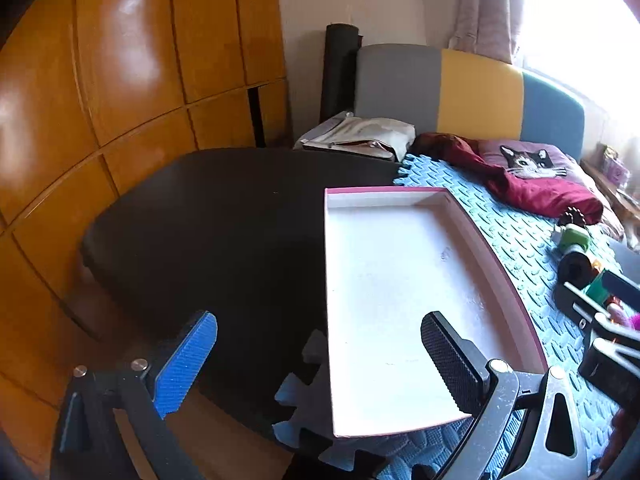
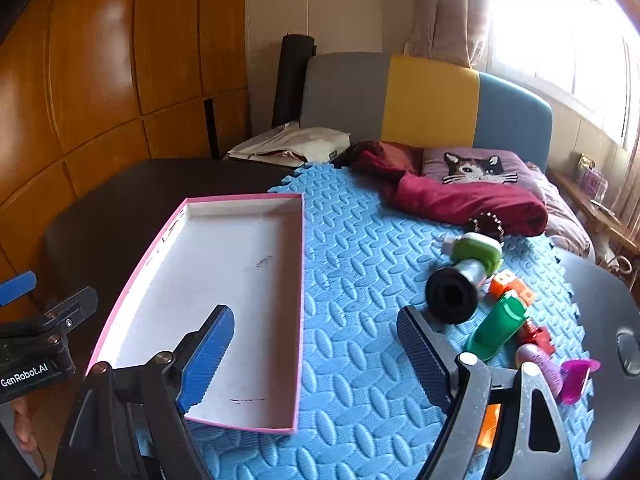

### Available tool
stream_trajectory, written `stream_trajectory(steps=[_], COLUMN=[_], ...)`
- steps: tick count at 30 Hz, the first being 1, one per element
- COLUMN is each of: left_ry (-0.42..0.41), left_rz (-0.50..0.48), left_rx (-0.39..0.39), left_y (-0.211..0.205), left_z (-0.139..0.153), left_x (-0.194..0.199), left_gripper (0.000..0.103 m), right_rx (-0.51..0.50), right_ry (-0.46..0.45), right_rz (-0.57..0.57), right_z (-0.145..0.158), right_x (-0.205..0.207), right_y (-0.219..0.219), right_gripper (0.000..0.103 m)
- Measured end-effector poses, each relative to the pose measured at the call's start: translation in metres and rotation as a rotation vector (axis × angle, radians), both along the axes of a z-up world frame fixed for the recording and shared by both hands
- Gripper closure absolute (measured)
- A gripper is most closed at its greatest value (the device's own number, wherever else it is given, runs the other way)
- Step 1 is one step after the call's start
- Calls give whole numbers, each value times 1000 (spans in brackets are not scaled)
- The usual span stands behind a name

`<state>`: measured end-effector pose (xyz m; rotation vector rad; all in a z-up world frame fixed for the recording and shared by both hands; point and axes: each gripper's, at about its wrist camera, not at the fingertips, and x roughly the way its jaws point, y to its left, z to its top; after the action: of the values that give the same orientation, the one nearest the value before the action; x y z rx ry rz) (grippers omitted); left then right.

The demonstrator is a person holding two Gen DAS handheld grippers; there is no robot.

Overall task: Organize rigid objects
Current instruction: 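Move both tools from the white tray toward the toys on the mat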

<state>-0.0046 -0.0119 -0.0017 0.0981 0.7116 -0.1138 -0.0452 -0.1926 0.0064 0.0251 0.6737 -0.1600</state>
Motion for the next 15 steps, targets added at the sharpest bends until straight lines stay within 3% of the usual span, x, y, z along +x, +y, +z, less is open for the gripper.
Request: stream_trajectory(steps=[15], left_ry=[28], left_rz=[-120], left_rx=[-20], left_y=[-24], left_z=[-2], left_x=[-3], left_gripper=[0], right_rx=[0], right_ry=[-12], right_rz=[-69], right_z=[17], right_x=[-19], right_y=[-56], right_gripper=[18])
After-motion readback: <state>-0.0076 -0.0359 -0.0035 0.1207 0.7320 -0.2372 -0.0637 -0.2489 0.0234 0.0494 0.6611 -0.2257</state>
